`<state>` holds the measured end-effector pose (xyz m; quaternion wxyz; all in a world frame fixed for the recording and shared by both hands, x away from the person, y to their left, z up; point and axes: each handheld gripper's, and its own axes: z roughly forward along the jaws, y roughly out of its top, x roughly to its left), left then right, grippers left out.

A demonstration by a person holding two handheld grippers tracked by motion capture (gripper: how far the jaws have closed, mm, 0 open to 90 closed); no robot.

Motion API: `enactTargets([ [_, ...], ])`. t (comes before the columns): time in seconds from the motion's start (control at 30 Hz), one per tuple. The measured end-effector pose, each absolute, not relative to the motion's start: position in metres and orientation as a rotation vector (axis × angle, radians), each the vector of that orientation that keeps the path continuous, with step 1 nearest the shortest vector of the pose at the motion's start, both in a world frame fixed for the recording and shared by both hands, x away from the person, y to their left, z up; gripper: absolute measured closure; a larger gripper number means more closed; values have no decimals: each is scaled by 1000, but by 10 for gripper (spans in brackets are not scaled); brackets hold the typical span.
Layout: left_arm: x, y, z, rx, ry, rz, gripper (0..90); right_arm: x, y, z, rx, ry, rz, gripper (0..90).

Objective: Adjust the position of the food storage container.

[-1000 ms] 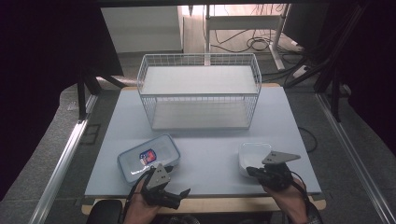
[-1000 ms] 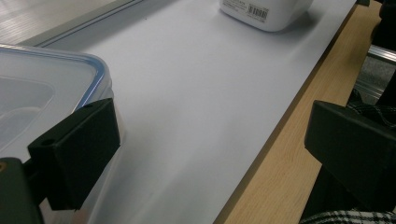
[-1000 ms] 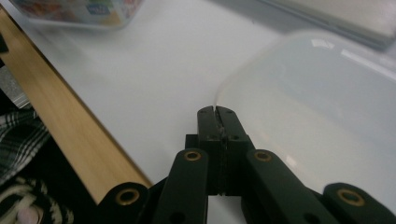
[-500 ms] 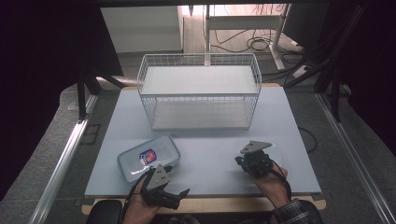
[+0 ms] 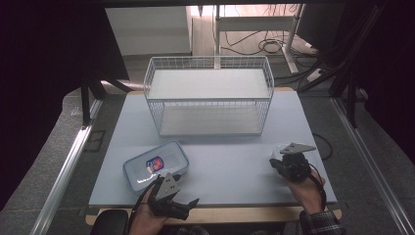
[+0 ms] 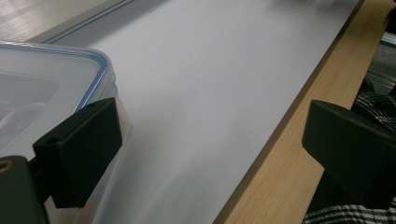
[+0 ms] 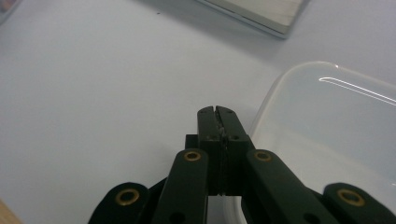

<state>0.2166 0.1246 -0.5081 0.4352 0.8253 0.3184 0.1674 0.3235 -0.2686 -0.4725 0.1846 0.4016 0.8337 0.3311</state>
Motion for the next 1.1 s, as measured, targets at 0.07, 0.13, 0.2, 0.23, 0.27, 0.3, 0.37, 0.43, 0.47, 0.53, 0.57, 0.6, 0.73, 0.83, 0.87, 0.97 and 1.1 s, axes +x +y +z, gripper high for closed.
enactTargets([
  [0.07, 217, 125, -508, 2057, 795, 418, 49, 326, -274, -472, 1157, 2333, 939, 891],
  [0.13, 217, 125, -508, 2059, 800, 422, 52, 329, -278, -472, 1178, 2319, 962, 889],
  [0.2, 217, 124, -509, 2061, 805, 423, 54, 334, -282, -472, 1197, 2310, 994, 888],
  [0.23, 217, 124, -509, 2062, 805, 423, 55, 336, -283, -472, 1202, 2306, 999, 889],
  [0.27, 217, 124, -509, 2061, 806, 423, 55, 339, -283, -471, 1207, 2300, 994, 889],
  [0.3, 217, 124, -509, 2061, 806, 422, 57, 343, -284, -471, 1209, 2293, 980, 889],
  [0.37, 218, 125, -509, 2054, 809, 419, 58, 349, -285, -470, 1212, 2283, 966, 889],
  [0.43, 218, 125, -509, 2052, 810, 416, 58, 351, -286, -470, 1218, 2277, 963, 889],
  [0.47, 218, 126, -509, 2052, 810, 415, 60, 357, -288, -470, 1232, 2264, 968, 889],
  [0.53, 218, 126, -508, 2052, 811, 414, 62, 359, -288, -469, 1236, 2259, 965, 889],
  [0.57, 218, 127, -508, 2049, 813, 413, 62, 361, -288, -468, 1236, 2254, 961, 889],
  [0.6, 219, 128, -507, 2037, 819, 404, 62, 363, -287, -467, 1246, 2240, 960, 880],
  [0.73, 220, 133, -506, 2012, 842, 395, 63, 359, -284, -467, 1235, 2247, 982, 855],
  [0.83, 221, 138, -504, 1995, 863, 396, 63, 354, -279, -467, 1222, 2259, 1006, 832],
  [0.87, 222, 140, -503, 1988, 872, 396, 63, 353, -277, -467, 1222, 2261, 1017, 828],
  [0.97, 223, 147, -498, 1978, 896, 398, 57, 347, -269, -466, 1193, 2278, 1055, 801],
  [1.1, 225, 160, -491, 1972, 928, 398, 40, 342, -262, -467, 1172, 2297, 1071, 791],
])
